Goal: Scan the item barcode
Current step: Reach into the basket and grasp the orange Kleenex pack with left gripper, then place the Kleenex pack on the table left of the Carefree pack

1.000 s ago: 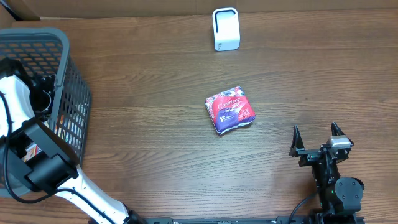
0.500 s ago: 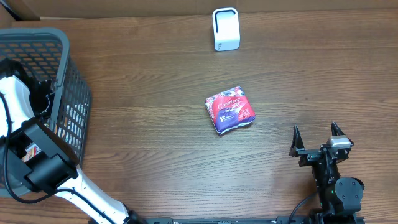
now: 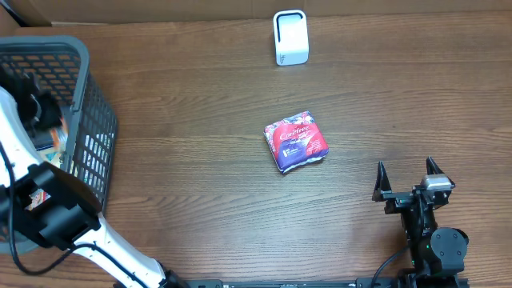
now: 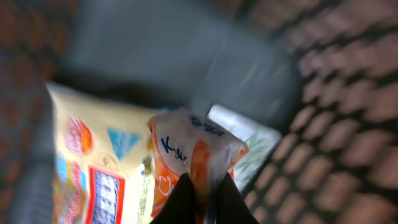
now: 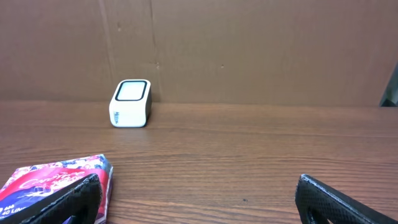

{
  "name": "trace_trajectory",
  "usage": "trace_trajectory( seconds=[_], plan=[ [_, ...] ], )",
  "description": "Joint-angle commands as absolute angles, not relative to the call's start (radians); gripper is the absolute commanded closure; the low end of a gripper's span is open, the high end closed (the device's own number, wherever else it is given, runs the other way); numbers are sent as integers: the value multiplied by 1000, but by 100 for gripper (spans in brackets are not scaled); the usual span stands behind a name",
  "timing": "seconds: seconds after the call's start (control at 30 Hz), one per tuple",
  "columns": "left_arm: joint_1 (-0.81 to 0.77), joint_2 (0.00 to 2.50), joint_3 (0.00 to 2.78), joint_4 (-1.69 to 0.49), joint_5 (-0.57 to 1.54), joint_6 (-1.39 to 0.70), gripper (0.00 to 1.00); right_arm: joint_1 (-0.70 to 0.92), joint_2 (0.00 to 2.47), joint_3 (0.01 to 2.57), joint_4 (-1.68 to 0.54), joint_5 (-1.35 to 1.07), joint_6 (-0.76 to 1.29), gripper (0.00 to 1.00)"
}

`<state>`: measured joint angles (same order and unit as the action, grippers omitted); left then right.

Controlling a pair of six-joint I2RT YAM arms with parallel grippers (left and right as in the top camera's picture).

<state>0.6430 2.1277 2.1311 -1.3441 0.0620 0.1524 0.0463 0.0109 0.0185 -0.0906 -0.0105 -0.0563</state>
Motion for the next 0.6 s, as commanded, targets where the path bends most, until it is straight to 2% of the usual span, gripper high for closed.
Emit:
trace_trajectory(
  seconds=[0.0,0.37,0.57],
  plan=[
    [649,2025,2292,-1348,230,99,96,44,3,8,-85,-1,-60,0],
    [619,1764,2437,-1302,515,81,96,44,3,8,-85,-1,-60,0],
    [490,1677,2437,-1337,632,81,96,44,3,8,-85,-1,-60,0]
  ],
)
